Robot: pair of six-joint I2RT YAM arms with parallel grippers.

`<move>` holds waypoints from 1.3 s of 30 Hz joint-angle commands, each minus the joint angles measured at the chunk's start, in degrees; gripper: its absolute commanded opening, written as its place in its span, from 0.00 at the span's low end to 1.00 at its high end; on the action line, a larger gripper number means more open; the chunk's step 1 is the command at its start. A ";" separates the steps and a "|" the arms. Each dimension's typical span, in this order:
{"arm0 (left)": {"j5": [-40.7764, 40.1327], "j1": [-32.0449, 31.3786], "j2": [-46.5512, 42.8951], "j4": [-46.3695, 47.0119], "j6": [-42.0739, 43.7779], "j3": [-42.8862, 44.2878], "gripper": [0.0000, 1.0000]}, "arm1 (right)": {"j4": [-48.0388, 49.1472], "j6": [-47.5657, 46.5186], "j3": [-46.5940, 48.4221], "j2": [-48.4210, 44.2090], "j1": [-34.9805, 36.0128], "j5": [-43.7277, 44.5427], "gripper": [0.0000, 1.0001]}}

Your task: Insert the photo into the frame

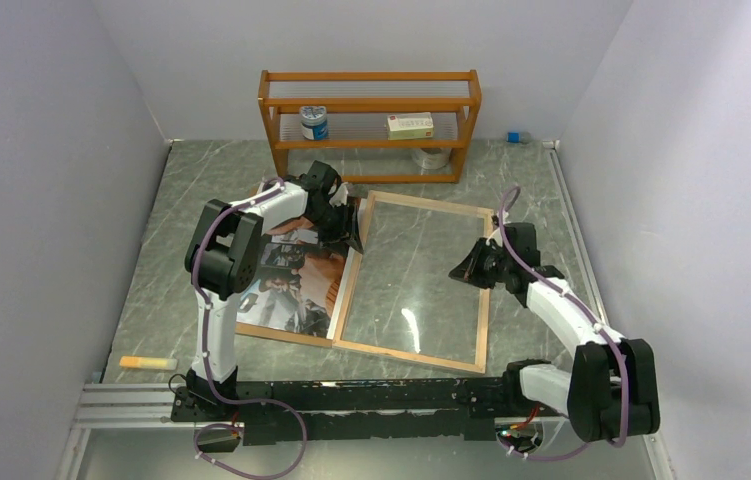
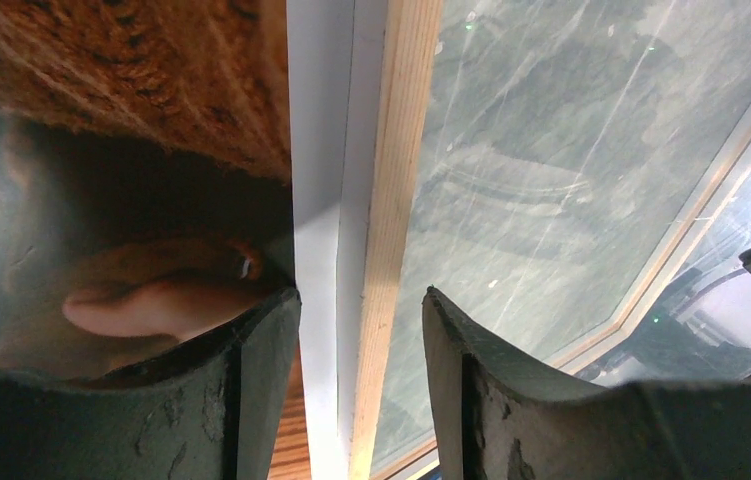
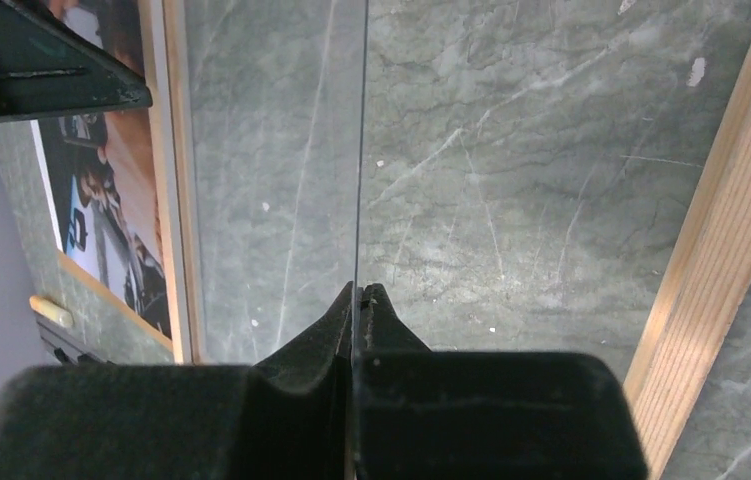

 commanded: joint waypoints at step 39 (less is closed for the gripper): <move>-4.77 -0.36 4.49 -2.77 0.71 -0.77 0.58 | 8.54 1.15 -4.28 -4.24 0.20 2.36 0.42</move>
